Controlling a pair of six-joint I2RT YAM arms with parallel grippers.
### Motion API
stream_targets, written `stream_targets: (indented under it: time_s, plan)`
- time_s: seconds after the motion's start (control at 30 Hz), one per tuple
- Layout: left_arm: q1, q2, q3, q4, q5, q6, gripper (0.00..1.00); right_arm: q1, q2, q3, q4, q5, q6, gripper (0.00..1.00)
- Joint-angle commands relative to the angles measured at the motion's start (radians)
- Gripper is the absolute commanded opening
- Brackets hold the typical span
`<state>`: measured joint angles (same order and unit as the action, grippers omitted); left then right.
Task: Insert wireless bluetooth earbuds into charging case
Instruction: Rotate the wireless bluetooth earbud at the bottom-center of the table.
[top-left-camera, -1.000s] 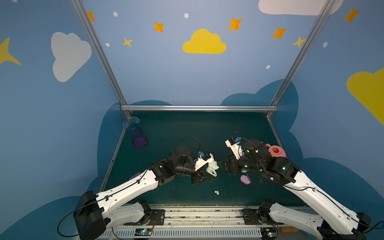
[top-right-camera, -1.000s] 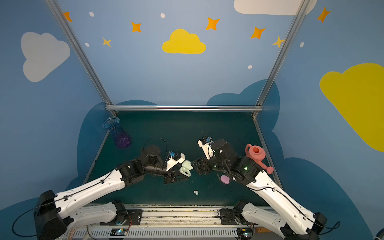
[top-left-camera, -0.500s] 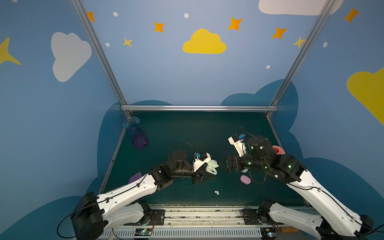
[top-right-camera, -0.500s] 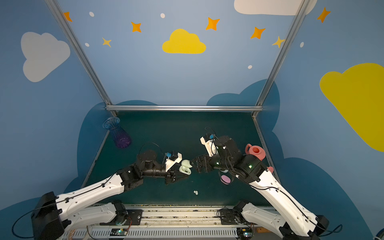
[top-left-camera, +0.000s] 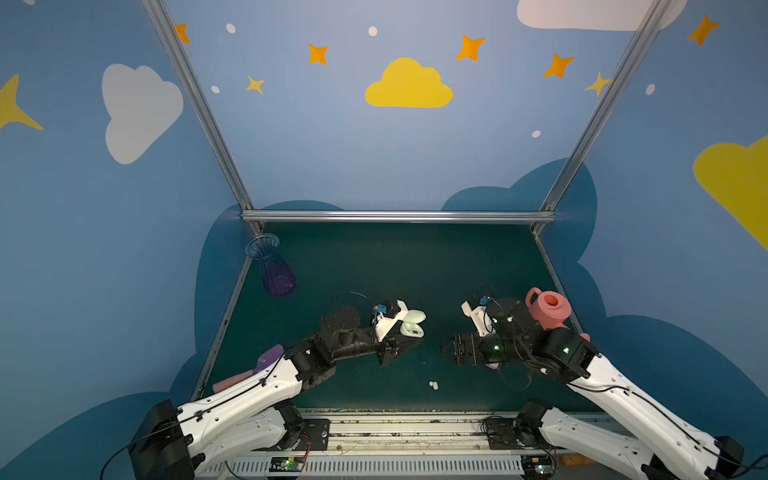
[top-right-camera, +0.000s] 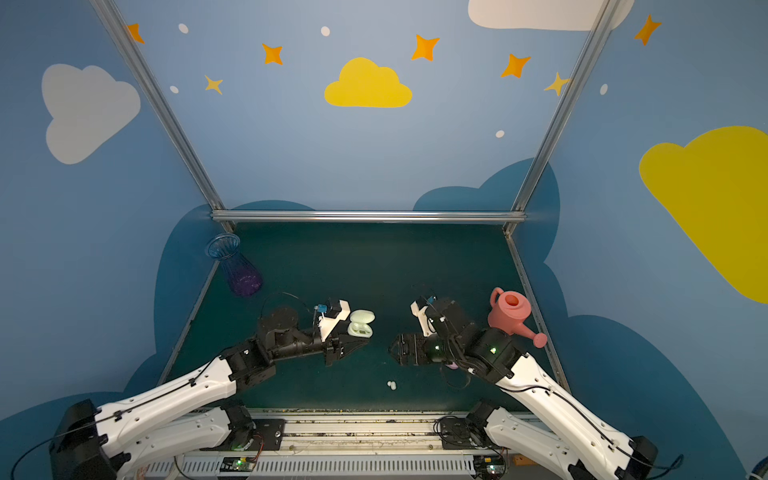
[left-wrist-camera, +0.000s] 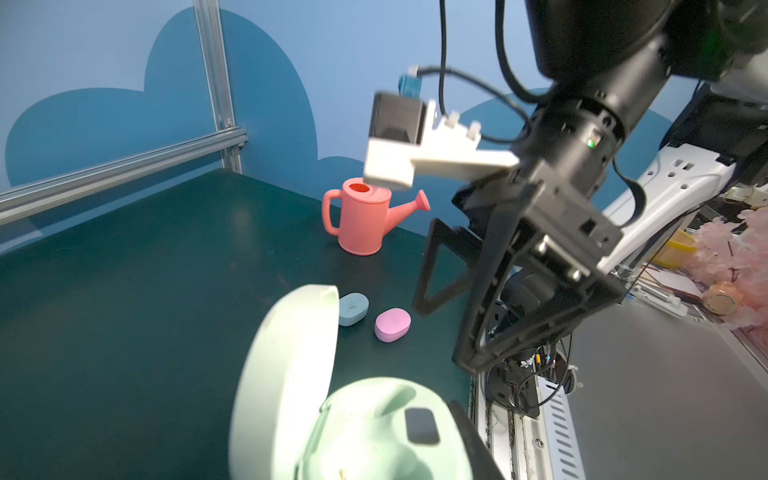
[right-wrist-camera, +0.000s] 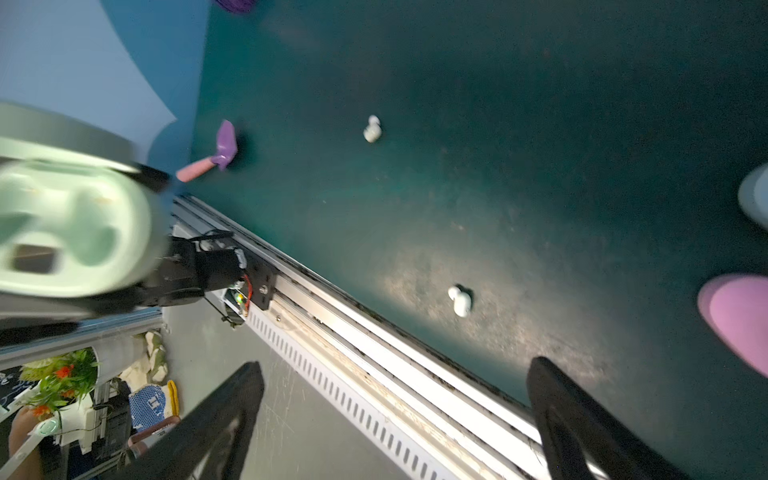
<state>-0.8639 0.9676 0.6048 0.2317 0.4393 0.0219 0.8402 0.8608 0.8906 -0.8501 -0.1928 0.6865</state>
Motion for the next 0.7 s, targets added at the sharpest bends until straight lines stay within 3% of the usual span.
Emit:
stream_targets:
  time_s: [0.0,0.33,0.67]
  plan:
    - [0.014,-0.026,-0.012,-0.004,-0.022,-0.002,0.03,0.05,0.004,-0.077,0.045,0.071,0.046,0.97]
    - [0.078,-0.077,-0.018,-0.013,-0.034,-0.027,0.03,0.277,0.149,-0.252,0.132,0.306,-0.04,0.97]
    - [0.113,-0.093,-0.011,-0.03,-0.035,-0.032,0.03,0.424,0.513,-0.137,0.101,0.483,-0.04,0.95]
